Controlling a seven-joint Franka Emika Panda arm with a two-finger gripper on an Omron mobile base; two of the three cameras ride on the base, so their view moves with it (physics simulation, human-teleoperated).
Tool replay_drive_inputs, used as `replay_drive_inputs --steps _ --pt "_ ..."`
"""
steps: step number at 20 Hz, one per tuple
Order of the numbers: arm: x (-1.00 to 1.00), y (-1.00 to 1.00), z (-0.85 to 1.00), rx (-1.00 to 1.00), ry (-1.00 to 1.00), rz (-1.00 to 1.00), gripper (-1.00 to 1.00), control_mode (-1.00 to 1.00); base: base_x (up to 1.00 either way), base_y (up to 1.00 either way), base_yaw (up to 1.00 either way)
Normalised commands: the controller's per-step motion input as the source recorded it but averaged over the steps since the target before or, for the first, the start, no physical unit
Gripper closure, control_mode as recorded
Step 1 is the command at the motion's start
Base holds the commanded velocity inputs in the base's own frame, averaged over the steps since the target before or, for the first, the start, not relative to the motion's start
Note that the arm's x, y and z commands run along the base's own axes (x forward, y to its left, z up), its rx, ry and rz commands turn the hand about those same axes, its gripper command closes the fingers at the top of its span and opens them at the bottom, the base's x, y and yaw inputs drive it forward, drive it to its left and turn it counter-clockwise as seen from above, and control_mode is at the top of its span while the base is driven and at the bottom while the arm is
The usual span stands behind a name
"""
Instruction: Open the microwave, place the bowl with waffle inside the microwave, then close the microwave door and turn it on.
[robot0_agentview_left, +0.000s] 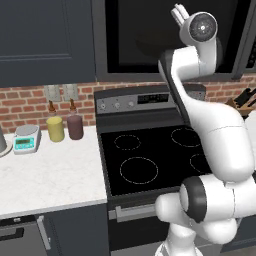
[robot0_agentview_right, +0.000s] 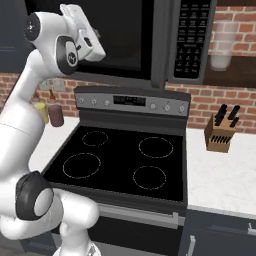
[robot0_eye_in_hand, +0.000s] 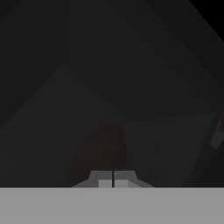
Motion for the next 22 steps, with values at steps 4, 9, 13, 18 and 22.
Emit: replay_drive_inputs --steps 4,9,13,18,22 --pt "0.66 -0.13 0.0 0.0 0.05 0.03 1.0 -1.0 0.0 0.0 0.0" --pt "0.74 -0.11 -0.08 0.0 0.08 0.01 1.0 -1.0 0.0 0.0 0.0" --pt "0.75 -0.16 -0.11 0.0 0.06 0.0 1.0 -1.0 0.0 0.0 0.0" --pt "0.65 -0.19 -0.17 0.0 0.0 0.02 1.0 -1.0 0.0 0.0 0.0" --pt "0.1 -0.24 -0.27 0.0 0.0 0.11 1.0 -1.0 0.0 0.0 0.0"
